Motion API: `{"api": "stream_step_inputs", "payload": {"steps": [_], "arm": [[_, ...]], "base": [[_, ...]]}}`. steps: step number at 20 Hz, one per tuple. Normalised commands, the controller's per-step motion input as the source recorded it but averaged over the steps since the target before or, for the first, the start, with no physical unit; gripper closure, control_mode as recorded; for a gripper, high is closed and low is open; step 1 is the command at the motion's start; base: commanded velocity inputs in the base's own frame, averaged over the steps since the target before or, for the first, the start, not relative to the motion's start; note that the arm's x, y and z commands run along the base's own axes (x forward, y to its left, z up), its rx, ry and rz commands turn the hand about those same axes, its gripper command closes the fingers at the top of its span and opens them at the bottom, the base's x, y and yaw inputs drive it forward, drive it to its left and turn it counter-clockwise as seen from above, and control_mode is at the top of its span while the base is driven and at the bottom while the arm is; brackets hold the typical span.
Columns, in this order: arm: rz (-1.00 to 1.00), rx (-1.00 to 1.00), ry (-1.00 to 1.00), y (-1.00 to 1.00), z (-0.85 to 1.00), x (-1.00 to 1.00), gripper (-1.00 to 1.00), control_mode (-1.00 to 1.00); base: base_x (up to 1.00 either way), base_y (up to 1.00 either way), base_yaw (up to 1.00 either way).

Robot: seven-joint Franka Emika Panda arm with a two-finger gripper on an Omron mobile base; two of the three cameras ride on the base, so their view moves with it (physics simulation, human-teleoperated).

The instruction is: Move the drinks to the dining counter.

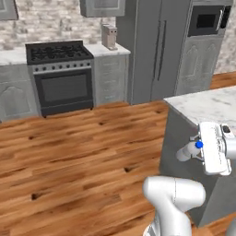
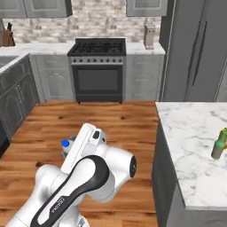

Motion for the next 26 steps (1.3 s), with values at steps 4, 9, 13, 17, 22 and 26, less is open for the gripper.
{"api": "stream_step_inputs", "payload": {"steps": [4, 9, 13, 17, 22, 26], "arm": [[0.00, 0.00, 0.00, 0.00, 0.00, 0.00, 1.00, 1.00], [0.00, 0.00, 0.00, 0.00, 0.00, 0.00, 1.00, 1.00], [0.00, 0.00, 0.00, 0.00, 0.00, 0.00, 1.00, 1.00], [0.00, 0.00, 0.00, 0.00, 0.00, 0.00, 1.00, 1.00], [0.00, 0.00, 0.00, 0.00, 0.00, 0.00, 1.00, 1.00], [0.00, 0.00, 0.00, 0.00, 0.00, 0.00, 1.00, 1.00]], "base": [[0.00, 0.00, -0.45], [0.00, 0.00, -0.43], [0.11, 0.00, -0.40], [0.37, 0.00, -0.38], [0.53, 0.00, -0.38], [0.61, 0.00, -0.38]]}}
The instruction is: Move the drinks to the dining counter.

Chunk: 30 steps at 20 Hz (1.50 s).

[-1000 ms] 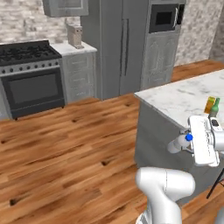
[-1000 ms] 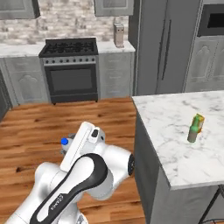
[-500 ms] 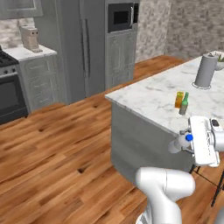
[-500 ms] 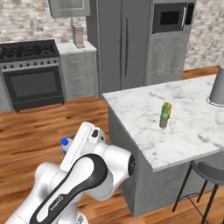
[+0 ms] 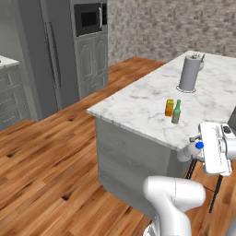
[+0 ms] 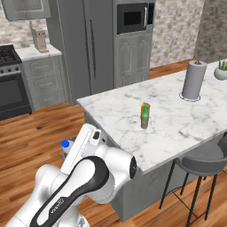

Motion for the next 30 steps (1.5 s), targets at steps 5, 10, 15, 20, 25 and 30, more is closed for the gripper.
{"api": "stream_step_inputs", "payload": {"steps": [5, 10, 15, 20, 25, 30], "arm": [[0.00, 0.00, 0.00, 0.00, 0.00, 0.00, 1.00, 1.00], [0.00, 0.00, 0.00, 0.00, 0.00, 0.00, 1.00, 1.00], [0.00, 0.00, 0.00, 0.00, 0.00, 0.00, 1.00, 1.00], [0.00, 0.00, 0.00, 0.00, 0.00, 0.00, 1.00, 1.00], [0.00, 0.00, 0.00, 0.00, 0.00, 0.00, 1.00, 1.00], [0.00, 0.00, 0.00, 0.00, 0.00, 0.00, 1.00, 1.00]], "base": [[0.72, 0.04, -0.38], [0.72, 0.07, -0.39], [0.67, 0.06, -0.38], [0.65, 0.08, -0.37], [0.62, 0.12, -0.36], [0.57, 0.10, -0.36]]}}
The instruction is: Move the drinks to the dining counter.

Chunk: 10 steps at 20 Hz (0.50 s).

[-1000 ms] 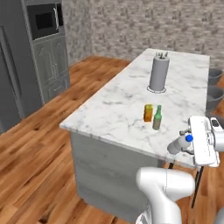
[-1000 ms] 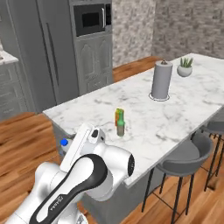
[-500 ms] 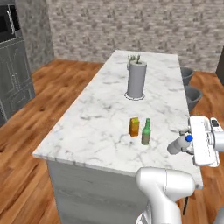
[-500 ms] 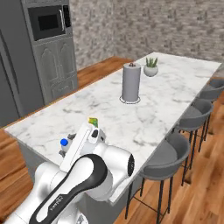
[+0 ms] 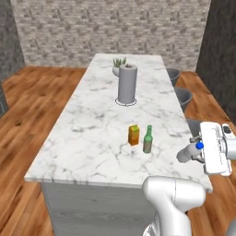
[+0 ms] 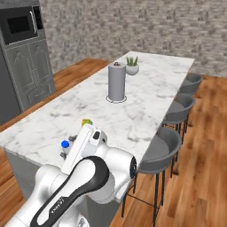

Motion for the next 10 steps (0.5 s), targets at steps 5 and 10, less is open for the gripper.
{"api": "stream_step_inputs", "payload": {"steps": [5, 10], "arm": [[0.00, 0.00, 0.00, 0.00, 0.00, 0.00, 1.00, 1.00], [0.00, 0.00, 0.00, 0.00, 0.00, 0.00, 1.00, 1.00]], "base": [[0.40, 0.10, -0.30], [0.18, 0.02, -0.16]]}}
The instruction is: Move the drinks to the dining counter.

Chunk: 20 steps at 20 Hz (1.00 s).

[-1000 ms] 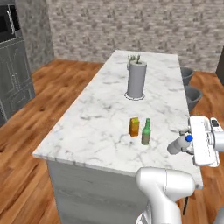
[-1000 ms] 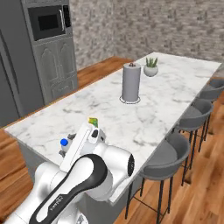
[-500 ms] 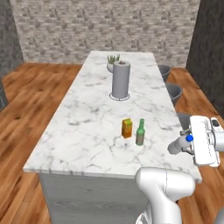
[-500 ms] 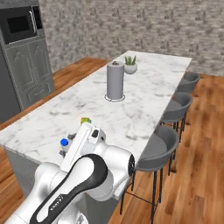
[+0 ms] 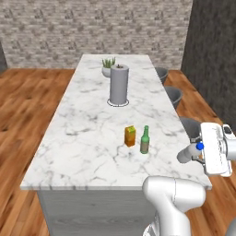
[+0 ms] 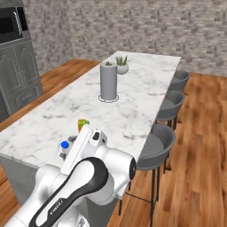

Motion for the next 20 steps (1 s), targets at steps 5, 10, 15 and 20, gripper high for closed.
{"api": "stream_step_inputs", "payload": {"steps": [5, 10, 15, 20], "arm": [[0.00, 0.00, 0.00, 0.00, 0.00, 0.00, 1.00, 1.00], [0.00, 0.00, -0.05, 0.00, 0.00, 0.01, 1.00, -1.00], [-0.06, 0.00, -0.01, 0.00, -0.02, 0.20, 1.00, -1.00], [-0.13, 0.00, 0.01, 0.00, -0.13, 0.47, 1.00, -1.00]], "base": [[0.02, 0.00, -0.02], [0.00, 0.00, 0.00], [0.00, 0.00, 0.00], [0.00, 0.00, 0.00]]}}
